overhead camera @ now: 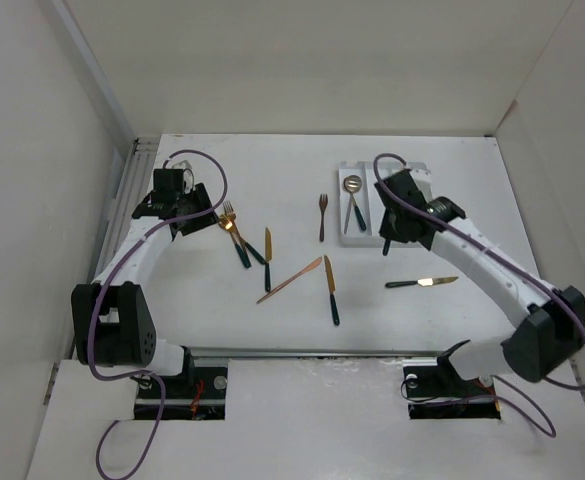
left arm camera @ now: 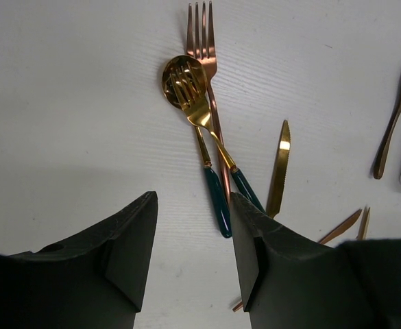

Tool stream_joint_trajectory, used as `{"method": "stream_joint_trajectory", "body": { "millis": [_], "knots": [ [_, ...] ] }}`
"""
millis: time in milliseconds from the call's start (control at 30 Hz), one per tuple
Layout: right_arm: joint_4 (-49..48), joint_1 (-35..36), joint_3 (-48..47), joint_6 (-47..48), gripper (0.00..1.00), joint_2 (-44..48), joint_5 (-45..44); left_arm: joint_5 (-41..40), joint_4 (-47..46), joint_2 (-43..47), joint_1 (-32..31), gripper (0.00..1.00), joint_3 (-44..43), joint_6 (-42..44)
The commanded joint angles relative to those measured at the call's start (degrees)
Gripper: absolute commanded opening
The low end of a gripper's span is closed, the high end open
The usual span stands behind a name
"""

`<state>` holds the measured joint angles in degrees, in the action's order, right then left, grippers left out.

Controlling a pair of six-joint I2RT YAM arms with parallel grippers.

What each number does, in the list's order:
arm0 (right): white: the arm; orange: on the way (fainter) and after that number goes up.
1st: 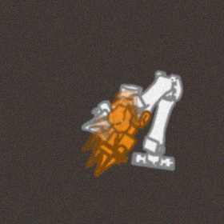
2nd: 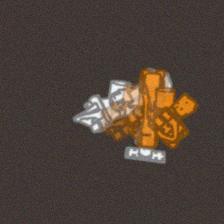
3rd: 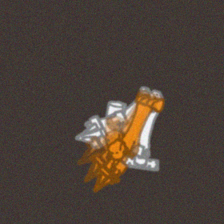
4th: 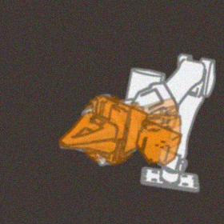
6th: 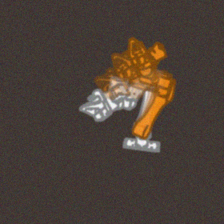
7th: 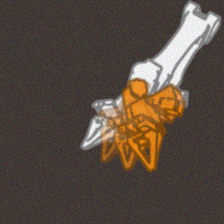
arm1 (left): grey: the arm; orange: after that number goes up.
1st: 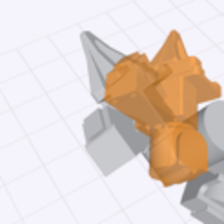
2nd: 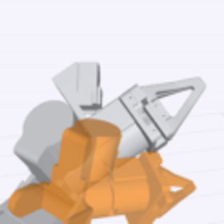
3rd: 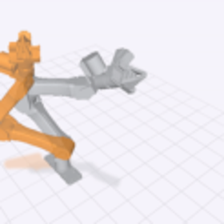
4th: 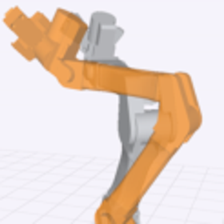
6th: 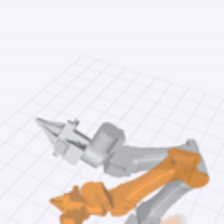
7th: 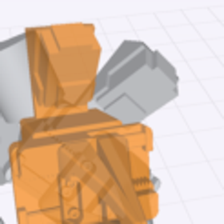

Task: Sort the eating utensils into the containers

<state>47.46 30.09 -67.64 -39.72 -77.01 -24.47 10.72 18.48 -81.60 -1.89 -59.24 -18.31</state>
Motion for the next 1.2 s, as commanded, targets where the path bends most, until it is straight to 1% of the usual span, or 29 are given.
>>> {"method": "stream_joint_trajectory", "body": {
  "millis": [0, 33, 67, 100, 167, 200, 267, 333, 400, 567, 600, 667, 700, 800, 833, 933, 1000, 1033, 1067, 1100, 1133, 1167],
  "knots": [
    [-4.74, 0.41, -8.19, 11.85, 0.00, -10.94, -4.44, 0.79, -1.34, 2.41, -0.13, 0.44, 0.62, -0.33],
    [-4.75, 0.41, -13.35, 12.99, 0.00, -13.75, -6.88, 0.79, -1.34, 2.41, -0.13, 0.44, 0.62, -0.33],
    [-4.75, 0.41, -16.01, 14.14, 0.00, -16.65, -7.60, 0.79, -1.34, 2.41, -0.13, 0.44, 0.62, -0.33],
    [-5.44, 0.41, -18.47, 16.59, 0.00, -21.90, -7.61, 0.18, -1.34, 2.41, -0.13, 0.44, 0.62, -0.33],
    [-6.23, 0.41, -24.87, 18.54, 0.00, -26.67, -7.61, -0.34, -1.34, 2.94, -0.13, 0.44, 0.62, -0.33],
    [-6.24, 0.41, -27.00, 19.07, 0.00, -30.87, -8.13, -0.35, -1.34, 2.94, -0.13, 0.44, 0.10, -0.33],
    [-6.24, -0.81, -32.17, 19.07, 0.00, -34.42, -8.14, -0.87, -1.34, 3.55, -0.13, 0.44, 0.09, -0.33],
    [-5.63, -1.34, -34.66, 19.07, 0.00, -38.28, -8.14, -0.88, -1.34, 4.08, -0.13, 0.45, 0.09, 0.20],
    [-5.63, -1.87, -36.16, 19.07, 0.00, -40.14, -7.18, -1.40, -1.34, 4.08, -0.13, 0.45, 0.70, 0.20],
    [-5.63, -1.87, -35.37, 18.20, 0.00, -42.86, -3.31, -1.40, -1.34, 4.08, 0.40, 0.45, 0.71, 0.20],
    [-5.63, -1.87, -34.59, 17.41, 0.09, -43.48, -1.91, -1.40, -1.34, 4.08, 0.40, 0.45, 0.71, 0.20],
    [-5.02, -1.87, -33.88, 16.79, 0.22, -43.49, -0.15, -1.40, -1.34, 4.08, 0.40, 0.45, 0.71, 0.20],
    [-5.01, -1.87, -33.88, 15.92, 0.37, -43.49, 0.47, -1.40, -1.34, 4.08, 0.40, 0.45, 0.71, 0.20],
    [-5.01, -1.87, -32.56, 15.21, 0.55, -41.13, 0.47, -1.40, -1.34, 4.08, 0.40, 0.45, 0.71, 0.20],
    [-5.01, -1.87, -32.56, 14.25, 0.63, -40.16, 0.47, -0.88, -1.34, 4.08, 0.40, 0.45, 1.23, 0.20],
    [-3.70, -1.87, -32.03, 10.21, 0.69, -34.54, -1.45, -0.88, -1.34, 4.08, 0.40, 0.45, 1.24, 0.20],
    [-2.64, -2.40, -29.23, 6.00, 0.76, -30.32, -4.52, -0.88, -1.34, 4.08, 0.40, 0.45, 1.24, 0.20],
    [-1.25, -2.40, -27.65, 0.15, 0.79, -25.43, -5.58, -0.88, -1.34, 4.08, 0.40, 0.45, 1.24, 0.20],
    [-0.62, -3.10, -25.64, -3.13, 0.86, -22.86, -6.11, -0.88, -1.34, 4.08, 0.40, 0.45, 1.24, 0.20],
    [-0.62, -3.89, -20.31, -6.56, 0.86, -20.22, -6.12, -0.88, -1.34, 4.08, 0.40, 0.45, 0.71, 0.20],
    [-0.62, -3.89, -16.95, -13.03, 0.87, -15.06, -5.16, -0.88, -1.34, 4.08, 0.40, 0.45, 0.71, 0.72],
    [-0.62, -4.59, -13.43, -16.23, 0.87, -12.66, -4.45, -1.57, -1.34, 4.08, 0.40, 0.45, 0.19, 0.73]
  ]
}}
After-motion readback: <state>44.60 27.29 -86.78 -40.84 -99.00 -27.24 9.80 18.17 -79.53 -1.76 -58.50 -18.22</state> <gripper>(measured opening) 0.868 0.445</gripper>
